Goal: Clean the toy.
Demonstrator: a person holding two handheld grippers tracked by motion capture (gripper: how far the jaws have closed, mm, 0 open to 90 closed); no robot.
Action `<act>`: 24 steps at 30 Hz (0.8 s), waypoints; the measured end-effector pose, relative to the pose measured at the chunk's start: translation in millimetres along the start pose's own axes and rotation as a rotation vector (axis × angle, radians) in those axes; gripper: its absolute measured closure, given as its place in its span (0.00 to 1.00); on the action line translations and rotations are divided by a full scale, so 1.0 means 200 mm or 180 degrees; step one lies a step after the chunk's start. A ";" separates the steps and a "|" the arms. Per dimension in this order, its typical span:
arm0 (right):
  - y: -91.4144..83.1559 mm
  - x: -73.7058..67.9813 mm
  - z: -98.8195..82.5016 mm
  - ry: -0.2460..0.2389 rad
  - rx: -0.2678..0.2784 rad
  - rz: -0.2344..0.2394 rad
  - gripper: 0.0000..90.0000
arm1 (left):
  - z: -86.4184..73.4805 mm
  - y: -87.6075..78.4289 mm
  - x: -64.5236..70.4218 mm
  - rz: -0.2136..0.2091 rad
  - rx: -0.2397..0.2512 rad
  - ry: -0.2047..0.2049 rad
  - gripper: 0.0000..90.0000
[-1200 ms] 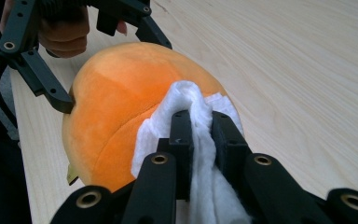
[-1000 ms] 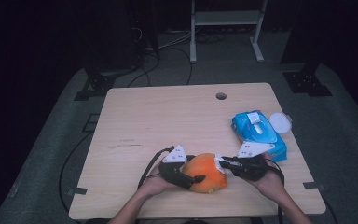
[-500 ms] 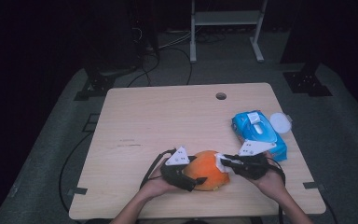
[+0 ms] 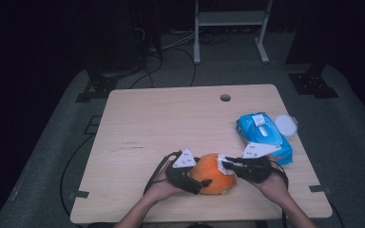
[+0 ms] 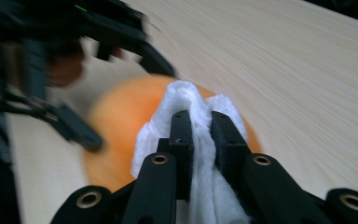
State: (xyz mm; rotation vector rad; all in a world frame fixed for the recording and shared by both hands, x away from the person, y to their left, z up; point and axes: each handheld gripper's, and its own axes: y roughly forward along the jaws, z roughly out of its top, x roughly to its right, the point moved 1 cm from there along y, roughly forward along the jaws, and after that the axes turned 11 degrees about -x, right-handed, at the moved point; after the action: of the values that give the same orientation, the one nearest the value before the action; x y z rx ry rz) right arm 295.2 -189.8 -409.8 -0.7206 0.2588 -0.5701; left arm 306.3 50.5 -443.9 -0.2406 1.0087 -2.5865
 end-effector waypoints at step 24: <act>-0.02 -0.06 0.04 -0.0266 -0.0010 -0.0159 0.88 | 0.02 0.00 0.00 -0.0055 0.0070 -0.0059 0.16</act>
State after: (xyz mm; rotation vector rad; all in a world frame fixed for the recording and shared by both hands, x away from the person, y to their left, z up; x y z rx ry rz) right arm 287.1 -180.2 -401.6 -0.7537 0.1645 -0.5857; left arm 307.5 47.8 -441.1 -0.2682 0.9751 -2.6045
